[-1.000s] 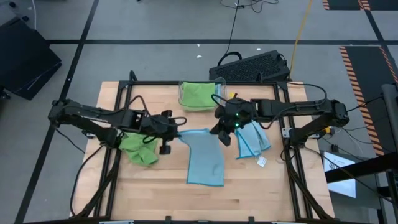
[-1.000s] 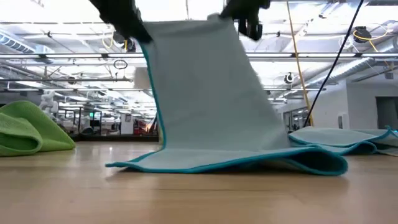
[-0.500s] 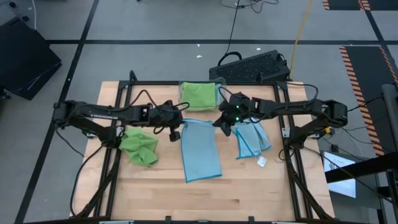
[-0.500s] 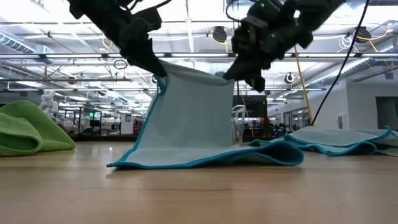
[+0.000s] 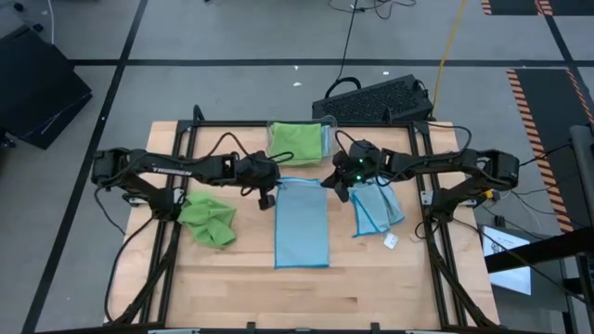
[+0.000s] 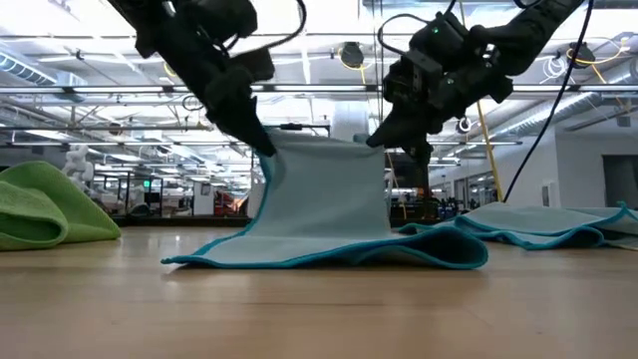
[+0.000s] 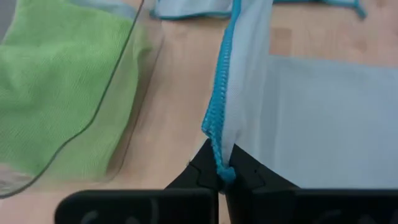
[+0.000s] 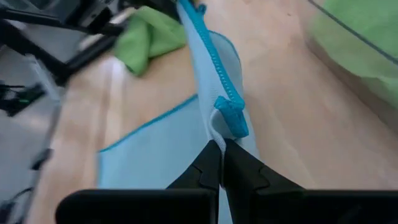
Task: Fold microfiber towels
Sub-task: Fold the left blue microfiber cloth
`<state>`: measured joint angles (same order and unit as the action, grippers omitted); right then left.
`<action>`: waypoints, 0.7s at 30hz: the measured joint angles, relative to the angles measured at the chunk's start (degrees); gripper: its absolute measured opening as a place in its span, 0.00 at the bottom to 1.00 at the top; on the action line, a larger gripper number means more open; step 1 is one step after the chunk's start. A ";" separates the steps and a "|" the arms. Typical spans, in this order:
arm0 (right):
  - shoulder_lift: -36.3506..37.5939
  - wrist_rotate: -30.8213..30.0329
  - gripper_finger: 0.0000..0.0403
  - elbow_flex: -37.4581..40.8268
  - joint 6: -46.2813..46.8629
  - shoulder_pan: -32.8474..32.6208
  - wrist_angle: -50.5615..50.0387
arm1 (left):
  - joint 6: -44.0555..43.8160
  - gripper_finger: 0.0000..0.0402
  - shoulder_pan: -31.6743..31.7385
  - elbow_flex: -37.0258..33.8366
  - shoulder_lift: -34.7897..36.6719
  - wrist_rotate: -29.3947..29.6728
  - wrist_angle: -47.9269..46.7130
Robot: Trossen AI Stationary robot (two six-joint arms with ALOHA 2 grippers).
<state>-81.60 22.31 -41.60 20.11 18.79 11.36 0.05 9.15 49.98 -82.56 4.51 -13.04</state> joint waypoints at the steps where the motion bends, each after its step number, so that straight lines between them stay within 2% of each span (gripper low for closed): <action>1: -0.07 -1.52 0.01 0.00 -0.67 0.11 -0.49 | 0.41 0.02 0.27 -0.02 -0.24 -0.08 -0.04; 3: -0.61 -5.36 0.01 -0.02 -1.84 0.45 -1.21 | 1.01 0.03 0.58 -0.01 -1.32 -0.02 1.96; 6: -0.68 -6.97 0.01 0.05 -2.26 1.15 -0.73 | 0.99 0.03 1.11 -0.11 -2.03 -0.15 3.07; 14: 2.30 -4.03 0.01 0.00 2.02 -1.41 -1.27 | -3.27 0.03 -0.05 0.12 3.13 -1.09 2.81; 21: 2.54 -4.05 0.01 -0.04 4.55 -7.25 -2.20 | -6.58 0.02 -4.24 0.04 5.48 -8.30 -0.86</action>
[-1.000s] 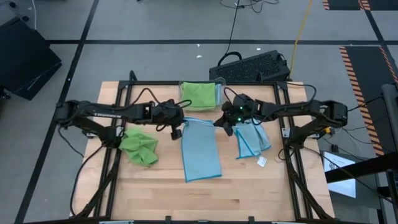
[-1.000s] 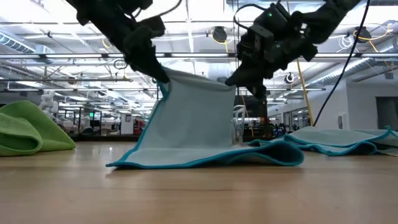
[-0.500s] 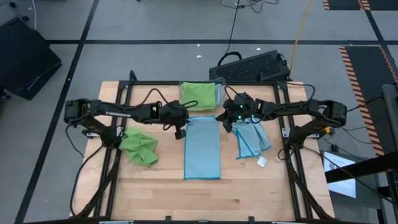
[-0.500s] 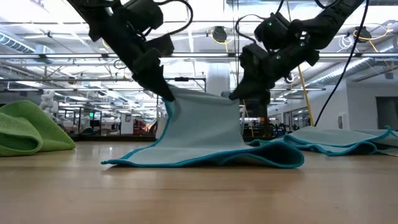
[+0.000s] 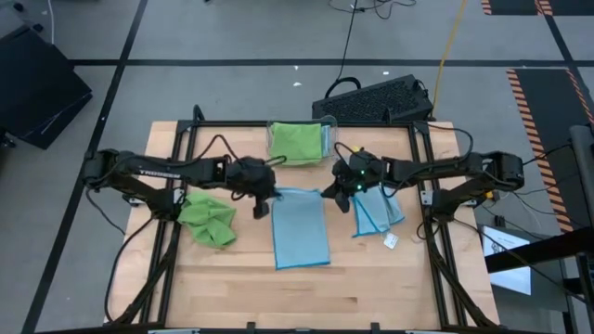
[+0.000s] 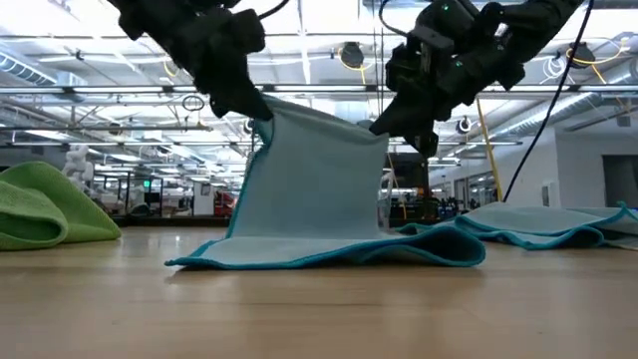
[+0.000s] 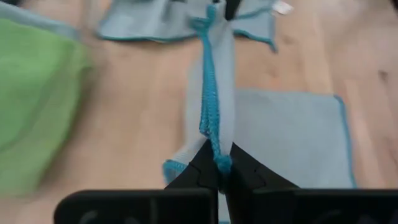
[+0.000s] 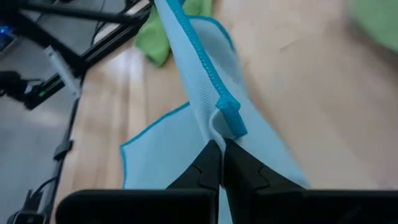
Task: Fold microfiber towels
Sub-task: Fold the left blue microfiber cloth
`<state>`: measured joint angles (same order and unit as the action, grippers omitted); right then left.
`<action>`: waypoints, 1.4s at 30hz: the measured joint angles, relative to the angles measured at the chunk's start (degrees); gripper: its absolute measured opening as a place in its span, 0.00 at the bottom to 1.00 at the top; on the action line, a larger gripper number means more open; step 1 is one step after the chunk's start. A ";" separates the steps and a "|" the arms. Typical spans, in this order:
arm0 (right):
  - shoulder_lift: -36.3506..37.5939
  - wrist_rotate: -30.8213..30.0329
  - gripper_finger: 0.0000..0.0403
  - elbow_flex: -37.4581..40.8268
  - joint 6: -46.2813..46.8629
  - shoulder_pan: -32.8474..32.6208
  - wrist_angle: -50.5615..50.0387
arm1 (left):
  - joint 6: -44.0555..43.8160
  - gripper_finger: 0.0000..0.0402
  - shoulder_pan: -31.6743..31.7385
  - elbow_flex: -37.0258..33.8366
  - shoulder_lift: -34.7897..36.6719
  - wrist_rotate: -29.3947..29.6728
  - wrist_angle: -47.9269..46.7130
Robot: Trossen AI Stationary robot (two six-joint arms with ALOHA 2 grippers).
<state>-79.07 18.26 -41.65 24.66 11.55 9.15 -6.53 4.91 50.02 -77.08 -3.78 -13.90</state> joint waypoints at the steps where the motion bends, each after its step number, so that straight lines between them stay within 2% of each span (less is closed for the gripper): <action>1: -0.14 -0.15 0.01 0.00 0.20 -0.73 -0.14 | -0.01 0.02 -1.09 0.00 -0.19 -0.08 -0.80; 5: -0.26 -0.18 0.01 -0.03 2.22 -3.21 -1.22 | 0.47 0.01 -5.23 0.00 -2.12 -0.08 -3.12; 18: -0.26 -0.26 0.01 -0.09 12.89 -13.31 -3.39 | -7.46 0.01 -15.34 0.07 -4.78 3.90 -1.55; 24: -0.28 -0.55 0.01 -0.07 15.16 -15.52 -4.47 | -8.81 0.03 -18.55 0.07 -9.19 4.06 3.30; 30: -0.25 -6.27 0.01 0.78 15.04 -19.10 -5.03 | -11.39 0.02 -19.81 0.09 -11.52 5.49 4.34; 33: -0.35 -9.35 0.01 2.06 16.37 -21.08 -2.80 | -11.66 0.04 -20.06 0.05 -11.37 6.86 3.73; 36: -0.45 -9.95 0.01 3.96 18.34 -22.35 1.48 | -11.40 0.04 -20.15 -0.02 -11.45 8.08 2.76; 42: -0.33 -14.46 0.01 6.61 21.41 -23.19 7.12 | -11.89 0.02 -19.28 -0.02 -8.66 15.22 1.87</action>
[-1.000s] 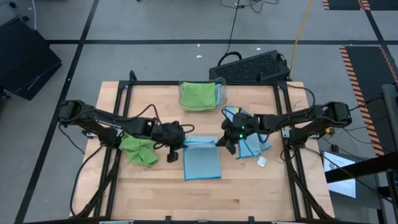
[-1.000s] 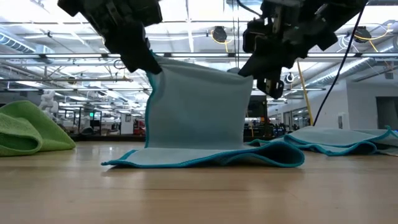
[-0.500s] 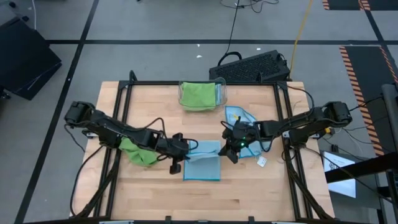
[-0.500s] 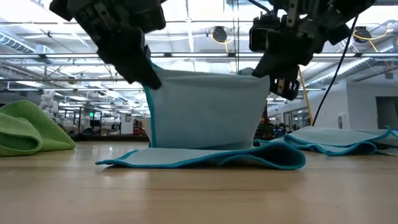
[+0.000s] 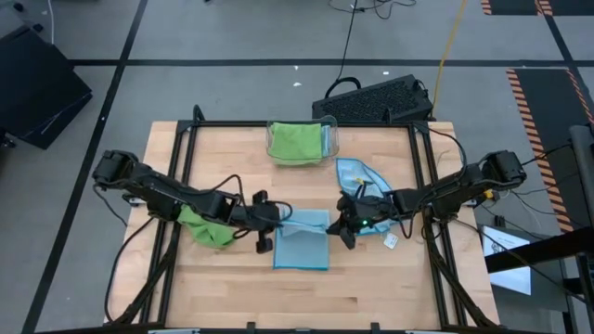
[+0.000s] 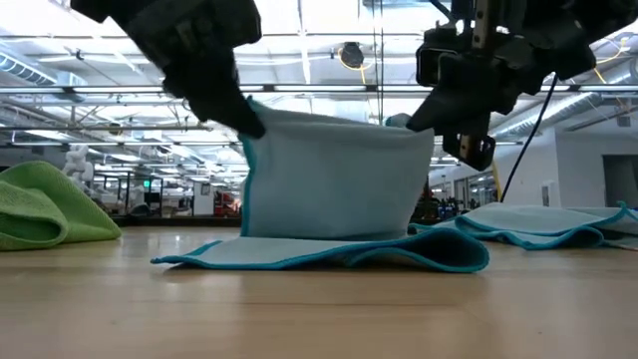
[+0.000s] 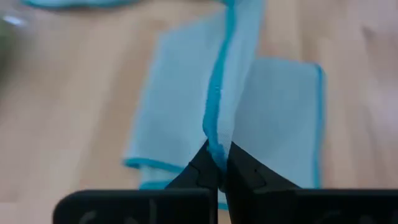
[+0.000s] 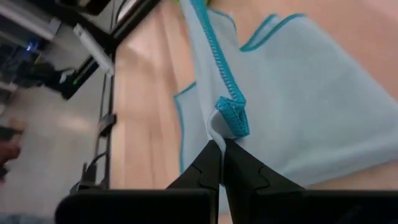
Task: Fold microfiber towels
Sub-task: Fold the left blue microfiber cloth
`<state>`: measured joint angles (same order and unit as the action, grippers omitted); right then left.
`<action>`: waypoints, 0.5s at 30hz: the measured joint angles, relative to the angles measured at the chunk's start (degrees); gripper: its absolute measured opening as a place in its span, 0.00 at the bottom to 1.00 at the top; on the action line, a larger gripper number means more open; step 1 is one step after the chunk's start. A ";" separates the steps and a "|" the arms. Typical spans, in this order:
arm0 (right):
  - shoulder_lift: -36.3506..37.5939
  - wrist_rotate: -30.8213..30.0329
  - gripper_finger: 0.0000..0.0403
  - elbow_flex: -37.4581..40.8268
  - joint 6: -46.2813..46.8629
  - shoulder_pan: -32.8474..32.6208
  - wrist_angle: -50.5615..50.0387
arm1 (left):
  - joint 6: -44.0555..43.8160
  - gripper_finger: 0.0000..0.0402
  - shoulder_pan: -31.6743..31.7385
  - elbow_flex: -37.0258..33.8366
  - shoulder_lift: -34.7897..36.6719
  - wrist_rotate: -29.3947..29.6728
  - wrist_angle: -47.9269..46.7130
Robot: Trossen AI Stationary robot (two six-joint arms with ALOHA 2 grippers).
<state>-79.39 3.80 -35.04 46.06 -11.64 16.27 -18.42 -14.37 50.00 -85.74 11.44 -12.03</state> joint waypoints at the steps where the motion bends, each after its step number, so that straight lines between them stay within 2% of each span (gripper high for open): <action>1: 0.00 -1.09 0.01 0.18 -0.02 -0.02 0.61 | -0.06 0.03 0.20 0.02 0.68 1.97 -0.25; 5: 0.02 -4.56 0.01 0.30 -0.28 0.77 3.30 | 0.24 0.02 1.30 -0.02 4.11 7.45 -2.90; 10: -0.33 -5.00 0.01 0.34 -0.34 1.75 5.48 | 0.67 0.03 2.44 -0.02 5.09 6.42 -5.74; 15: -3.54 -3.47 0.01 0.34 1.88 1.67 9.98 | -0.24 0.01 0.50 0.08 4.30 4.93 -9.80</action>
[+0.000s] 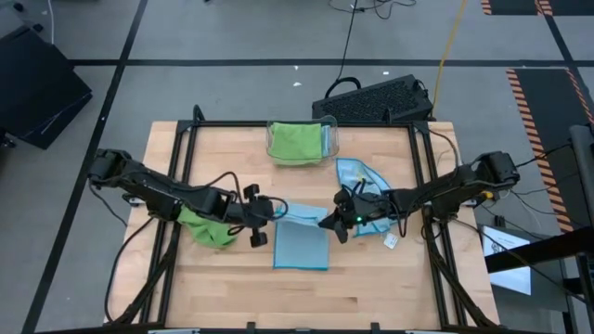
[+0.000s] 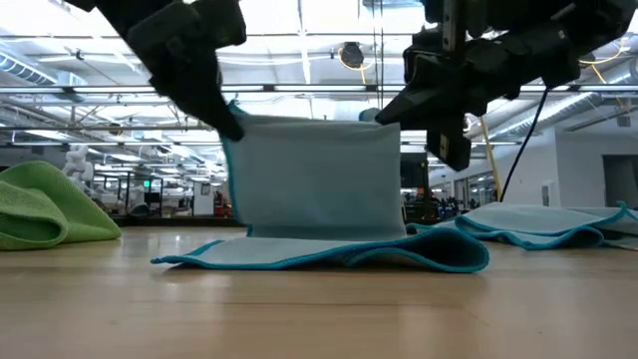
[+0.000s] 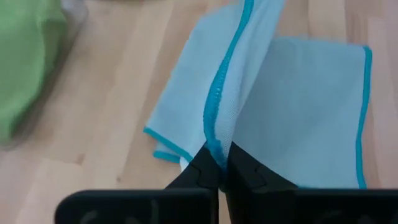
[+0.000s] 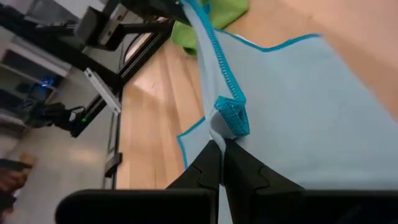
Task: Fold microfiber towels
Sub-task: Fold the left blue microfiber cloth
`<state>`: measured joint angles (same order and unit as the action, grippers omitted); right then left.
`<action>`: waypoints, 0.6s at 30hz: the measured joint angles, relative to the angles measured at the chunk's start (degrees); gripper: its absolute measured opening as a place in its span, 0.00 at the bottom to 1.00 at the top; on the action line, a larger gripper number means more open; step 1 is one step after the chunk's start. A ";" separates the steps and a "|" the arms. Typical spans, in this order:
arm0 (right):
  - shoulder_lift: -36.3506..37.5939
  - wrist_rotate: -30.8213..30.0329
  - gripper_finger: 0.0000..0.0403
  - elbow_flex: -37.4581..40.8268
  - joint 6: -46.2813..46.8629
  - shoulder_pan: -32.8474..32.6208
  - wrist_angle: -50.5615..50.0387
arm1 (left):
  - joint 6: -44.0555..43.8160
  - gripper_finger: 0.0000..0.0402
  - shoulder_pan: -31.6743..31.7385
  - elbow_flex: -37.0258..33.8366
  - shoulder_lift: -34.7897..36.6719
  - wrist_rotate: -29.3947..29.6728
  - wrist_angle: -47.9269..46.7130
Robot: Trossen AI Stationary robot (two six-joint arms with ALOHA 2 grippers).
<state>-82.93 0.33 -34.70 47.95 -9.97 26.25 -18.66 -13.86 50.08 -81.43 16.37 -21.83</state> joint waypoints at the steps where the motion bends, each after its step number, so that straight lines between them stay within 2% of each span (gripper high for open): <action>1: -1.10 0.75 0.01 0.02 0.47 -0.20 1.66 | -0.30 0.01 -0.57 -0.05 -0.12 -0.09 -0.55; 4: -3.39 3.19 0.01 0.02 1.88 -0.62 4.71 | -1.05 0.03 -2.06 -0.06 0.03 -0.11 -0.45; 9: -4.00 6.66 0.01 0.07 2.78 -0.69 4.24 | -1.54 0.03 -4.24 -0.07 -0.52 -0.93 1.55; 18: -4.03 7.65 0.01 0.09 2.39 -1.87 -0.10 | -0.54 0.04 -6.83 -0.12 -8.65 -2.96 7.59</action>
<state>-86.97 7.98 -34.61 50.34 -11.84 26.15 -19.21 -20.69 49.95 -90.08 13.41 -14.25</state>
